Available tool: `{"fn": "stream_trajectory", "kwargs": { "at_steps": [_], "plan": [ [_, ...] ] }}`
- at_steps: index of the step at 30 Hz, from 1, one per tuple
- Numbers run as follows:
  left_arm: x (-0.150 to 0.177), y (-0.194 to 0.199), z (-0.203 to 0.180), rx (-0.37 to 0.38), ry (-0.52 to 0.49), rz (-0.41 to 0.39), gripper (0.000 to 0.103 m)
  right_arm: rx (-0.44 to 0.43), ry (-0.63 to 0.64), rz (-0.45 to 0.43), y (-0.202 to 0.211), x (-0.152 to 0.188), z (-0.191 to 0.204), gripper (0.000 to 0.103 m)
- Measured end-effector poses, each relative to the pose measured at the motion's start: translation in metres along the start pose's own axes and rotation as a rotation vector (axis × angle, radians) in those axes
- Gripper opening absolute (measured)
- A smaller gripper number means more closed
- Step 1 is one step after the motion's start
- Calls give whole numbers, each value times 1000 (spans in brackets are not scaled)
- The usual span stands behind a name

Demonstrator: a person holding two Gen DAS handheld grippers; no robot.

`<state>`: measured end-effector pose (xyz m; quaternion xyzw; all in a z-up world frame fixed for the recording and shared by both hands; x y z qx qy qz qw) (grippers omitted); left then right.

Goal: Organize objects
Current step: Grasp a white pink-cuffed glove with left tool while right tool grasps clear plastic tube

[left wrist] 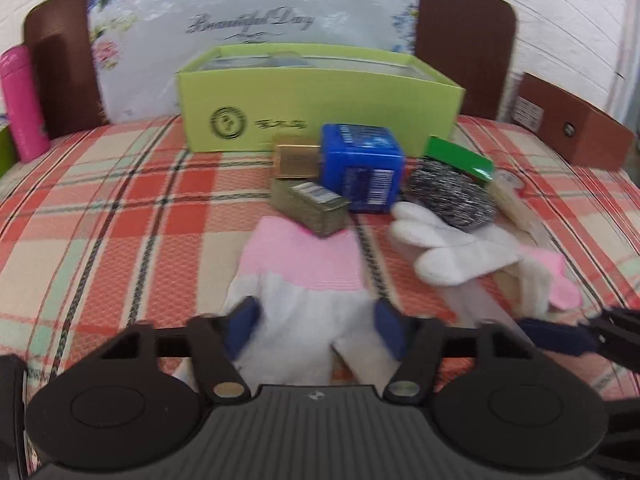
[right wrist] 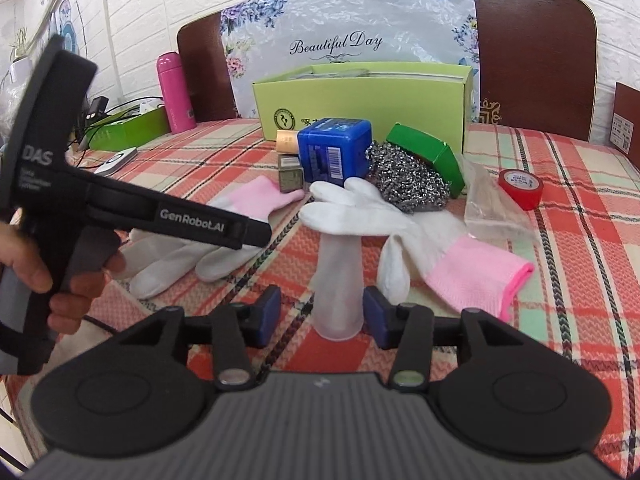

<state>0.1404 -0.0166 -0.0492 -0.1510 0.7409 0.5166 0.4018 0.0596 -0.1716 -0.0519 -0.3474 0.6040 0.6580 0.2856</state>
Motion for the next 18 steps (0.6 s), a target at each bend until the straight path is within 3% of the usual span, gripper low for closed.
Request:
{"fn": "stream_trajectory", "kwargs": {
  "at_steps": [1, 3, 7, 10, 12, 14, 16, 18],
  "plan": [
    [0, 1, -2, 8, -12, 3, 46, 0, 2, 0, -1, -1, 1, 45],
    [1, 1, -3, 17, -14, 4, 46, 0, 2, 0, -3, -2, 1, 45],
    [0, -3, 4, 11, 34, -11, 60, -1, -1, -4, -11, -7, 4, 48],
    [0, -6, -1, -3, -4, -8, 58, -2, -5, -4, -18, -9, 6, 49],
    [0, -4, -1, 2, -6, -10, 48, -2, -3, -3, -21, -10, 7, 50],
    [0, -1, 1, -4, 3, -11, 29, 2, 8, -6, -21, -9, 10, 47],
    [1, 1, 4, 9, 25, -13, 19, -5, 12, -9, -20, -9, 11, 27],
    [2, 4, 4, 10, 37, -16, 13, -11, 2, -12, -18, -8, 11, 27]
  ]
}}
Point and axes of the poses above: each gripper's, at about its wrist camera, not at the fingertips, and y roughly against the way its jaws point, z to its left, x to its underside, the point moved 1 cm from there along -y, roughly the way its jaws point, and after that the axes turned 9 degrees about x, right-handed, at the moved point
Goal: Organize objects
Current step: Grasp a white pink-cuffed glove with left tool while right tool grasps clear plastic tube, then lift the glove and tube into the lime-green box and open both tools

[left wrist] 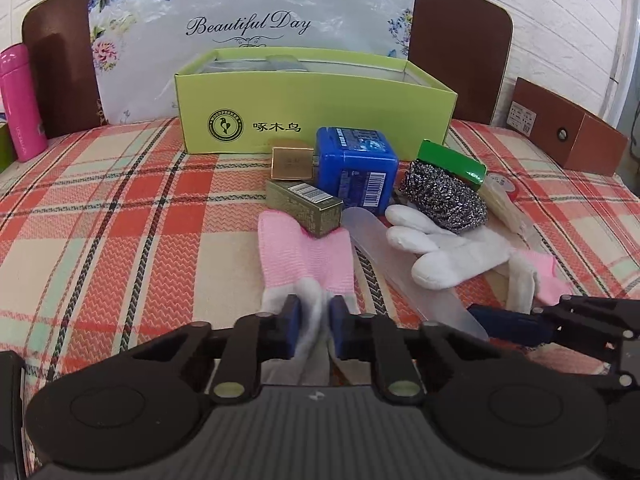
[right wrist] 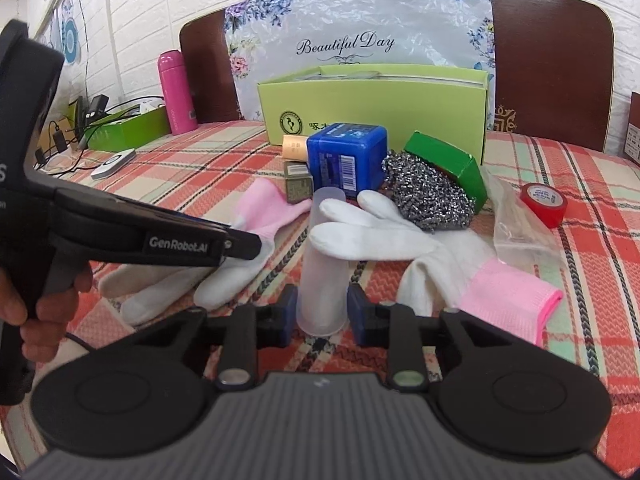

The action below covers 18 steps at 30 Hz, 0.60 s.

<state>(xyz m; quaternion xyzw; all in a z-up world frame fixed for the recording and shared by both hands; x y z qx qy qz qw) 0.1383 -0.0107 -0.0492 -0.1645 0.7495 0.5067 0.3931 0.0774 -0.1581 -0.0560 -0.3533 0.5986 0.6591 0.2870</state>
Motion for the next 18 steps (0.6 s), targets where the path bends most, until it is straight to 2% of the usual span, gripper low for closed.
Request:
{"fn": "stream_trajectory", "kwargs": {
  "at_steps": [2, 8, 18],
  "plan": [
    [1, 3, -1, -2, 3, -3, 9, -13, -21, -7, 4, 1, -2, 26],
    [3, 18, -2, 8, 14, -20, 8, -76, -107, -61, 25, -1, -10, 26],
    [-26, 49, -9, 41, 19, -134, 8, -67, -113, -222, 65, -33, -19, 26]
  ]
}}
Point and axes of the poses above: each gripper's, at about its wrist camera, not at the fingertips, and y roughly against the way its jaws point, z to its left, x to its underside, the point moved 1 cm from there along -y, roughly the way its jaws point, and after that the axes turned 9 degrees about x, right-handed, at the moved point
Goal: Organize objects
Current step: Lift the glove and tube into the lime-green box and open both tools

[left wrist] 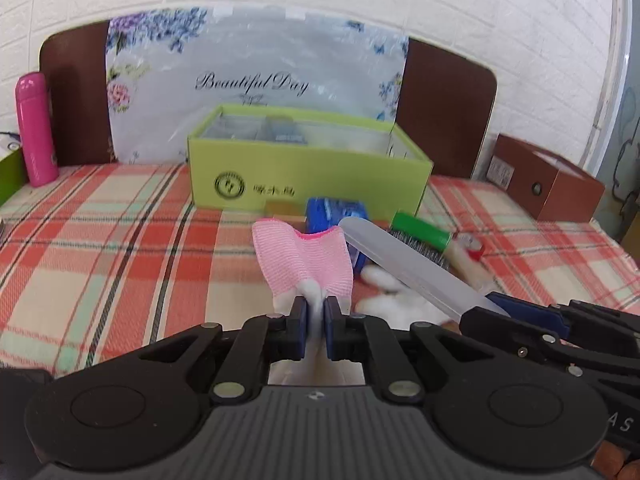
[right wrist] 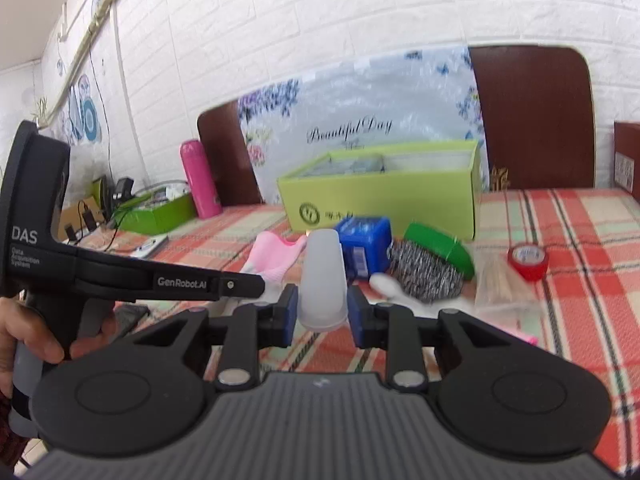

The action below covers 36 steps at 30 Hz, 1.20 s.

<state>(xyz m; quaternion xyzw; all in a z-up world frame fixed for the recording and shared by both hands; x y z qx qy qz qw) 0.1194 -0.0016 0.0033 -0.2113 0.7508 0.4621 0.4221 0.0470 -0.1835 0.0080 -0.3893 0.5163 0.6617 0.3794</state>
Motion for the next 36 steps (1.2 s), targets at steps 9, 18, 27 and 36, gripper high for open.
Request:
{"fn": "stream_trajectory", "kwargs": {
  "at_steps": [9, 18, 27, 36],
  "plan": [
    [-56, -7, -15, 13, -3, -117, 8, 48, 0, -125, -8, -43, -17, 26],
    [-96, -36, -21, 24, 0, -134, 8, 100, 24, -171, -29, -67, -34, 26],
    [-123, -57, -25, 39, 14, -155, 8, 106, 22, -253, -38, -113, -50, 26],
    [-167, -91, -21, 25, 48, -245, 8, 149, -5, -358, -93, -169, -66, 26]
  ]
}}
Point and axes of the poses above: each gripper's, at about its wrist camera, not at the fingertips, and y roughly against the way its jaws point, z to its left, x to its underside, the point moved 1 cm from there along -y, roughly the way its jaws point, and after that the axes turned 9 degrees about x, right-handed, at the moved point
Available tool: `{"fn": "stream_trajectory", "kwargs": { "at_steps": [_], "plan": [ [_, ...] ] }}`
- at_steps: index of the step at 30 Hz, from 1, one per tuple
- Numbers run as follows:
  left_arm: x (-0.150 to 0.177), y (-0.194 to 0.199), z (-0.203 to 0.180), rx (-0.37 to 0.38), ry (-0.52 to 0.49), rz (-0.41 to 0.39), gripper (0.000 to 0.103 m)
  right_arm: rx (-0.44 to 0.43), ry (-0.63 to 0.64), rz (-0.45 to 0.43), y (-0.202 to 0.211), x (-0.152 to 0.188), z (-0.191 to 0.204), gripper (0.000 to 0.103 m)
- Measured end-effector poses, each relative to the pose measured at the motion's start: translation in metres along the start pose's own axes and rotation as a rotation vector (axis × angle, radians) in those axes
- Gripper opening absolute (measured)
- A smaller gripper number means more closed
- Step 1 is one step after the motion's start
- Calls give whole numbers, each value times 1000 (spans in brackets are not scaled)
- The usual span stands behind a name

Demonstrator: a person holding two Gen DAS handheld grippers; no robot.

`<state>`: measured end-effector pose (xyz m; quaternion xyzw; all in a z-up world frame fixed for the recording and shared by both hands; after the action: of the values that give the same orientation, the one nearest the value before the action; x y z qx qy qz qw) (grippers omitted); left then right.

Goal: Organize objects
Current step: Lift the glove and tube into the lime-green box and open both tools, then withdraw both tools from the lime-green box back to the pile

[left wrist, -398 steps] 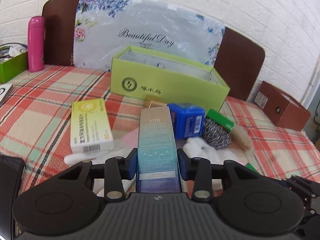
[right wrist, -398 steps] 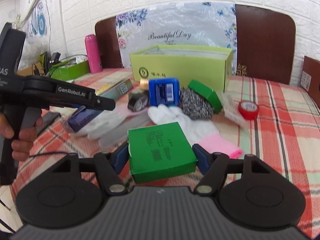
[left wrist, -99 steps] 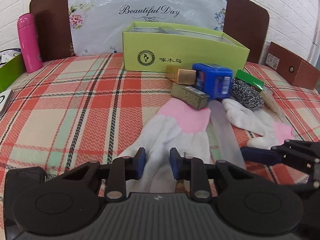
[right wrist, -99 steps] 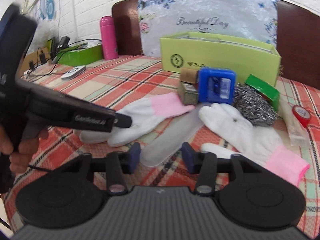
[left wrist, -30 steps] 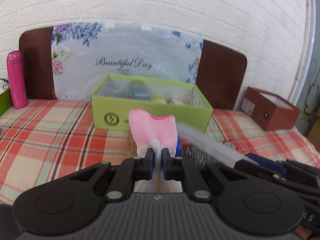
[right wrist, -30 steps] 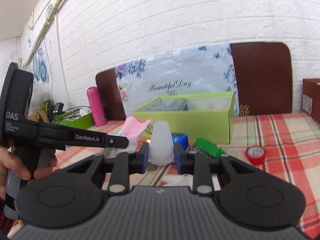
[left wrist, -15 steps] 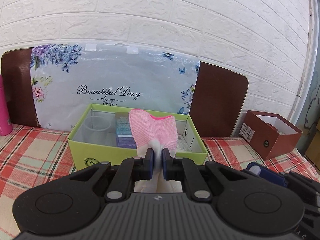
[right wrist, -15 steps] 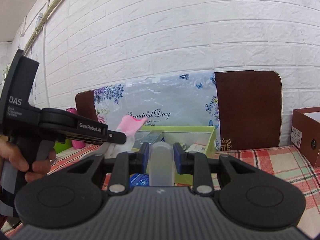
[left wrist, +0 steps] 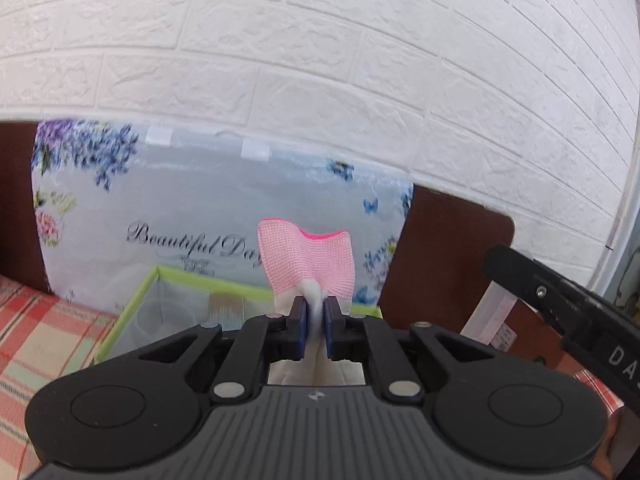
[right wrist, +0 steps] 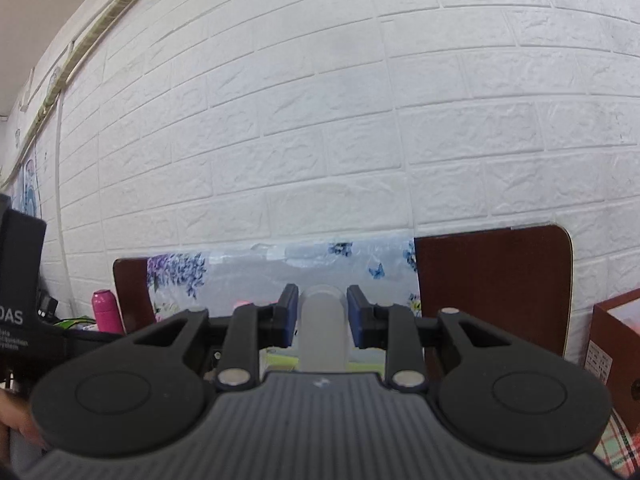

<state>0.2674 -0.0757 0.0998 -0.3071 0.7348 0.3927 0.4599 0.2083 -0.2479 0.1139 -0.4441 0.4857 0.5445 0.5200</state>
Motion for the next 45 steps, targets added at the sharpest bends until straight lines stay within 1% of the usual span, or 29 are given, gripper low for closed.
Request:
{"fn": "stream_trajectory", "kwargs": {
  "at_steps": [3, 5, 6, 7, 8, 9, 10, 11, 12, 13, 16, 18, 22, 28, 33, 36, 39, 45],
  "plan": [
    [-7, -23, 6, 0, 15, -12, 8, -1, 10, -41, -24, 2, 3, 26],
    [-5, -41, 11, -8, 14, -15, 8, 3, 21, -45, -42, 12, 4, 26],
    [-1, -49, 14, -11, 7, -17, 10, 11, 33, -25, -54, 20, 4, 27],
    [3, -56, 19, -17, 10, -14, 18, 27, 45, 11, -64, 29, 2, 32],
    [9, -62, 27, -38, 32, 5, 36, 44, 51, 59, -73, 37, -2, 40],
    [13, -65, 36, -61, 64, 23, 47, 65, 36, 90, -78, 47, -9, 66],
    [18, -64, 46, -69, 97, 21, 67, 77, 11, 93, -79, 57, -16, 87],
    [23, -60, 55, -74, 128, -7, 71, 84, -3, 90, -78, 66, -22, 90],
    [27, -56, 61, -85, 146, -30, 71, 94, -1, 102, -78, 73, -26, 90],
    [30, -54, 65, -98, 150, -35, 72, 106, 6, 125, -80, 81, -28, 90],
    [34, -51, 71, -120, 145, -27, 73, 109, 6, 165, -80, 96, -30, 91],
    [35, -53, 73, -126, 144, -4, 73, 102, 4, 176, -76, 100, -28, 94],
    [37, -44, 70, -125, 154, 8, 74, 95, 21, 163, -60, 90, -20, 103],
    [34, -7, 45, -115, 124, 10, 78, 79, 7, 125, -19, 63, -15, 103],
    [43, 31, 20, -156, 87, 65, 79, 59, -20, 125, 26, 59, -11, 103],
    [56, 52, 8, -166, 65, 87, 79, 53, -43, 131, 54, 68, -10, 103],
    [70, 69, -1, -171, 48, 100, 79, 65, -80, 159, 78, 84, -12, 103],
    [96, 94, -7, -160, 70, 131, 79, 104, -160, 219, 113, 119, -22, 103]
  ]
}}
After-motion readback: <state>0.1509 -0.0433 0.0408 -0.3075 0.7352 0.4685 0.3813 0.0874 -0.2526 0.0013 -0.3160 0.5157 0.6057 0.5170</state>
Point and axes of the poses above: each gripper's, at about its wrist camera, not at the fingertips, and y roughly against the way its jaws point, z to its left, x to its underside, the point moved 1 cm from there along -y, roughly the way its jaws point, and after that the axes turned 9 degrees about x, right-handed, at the moved point
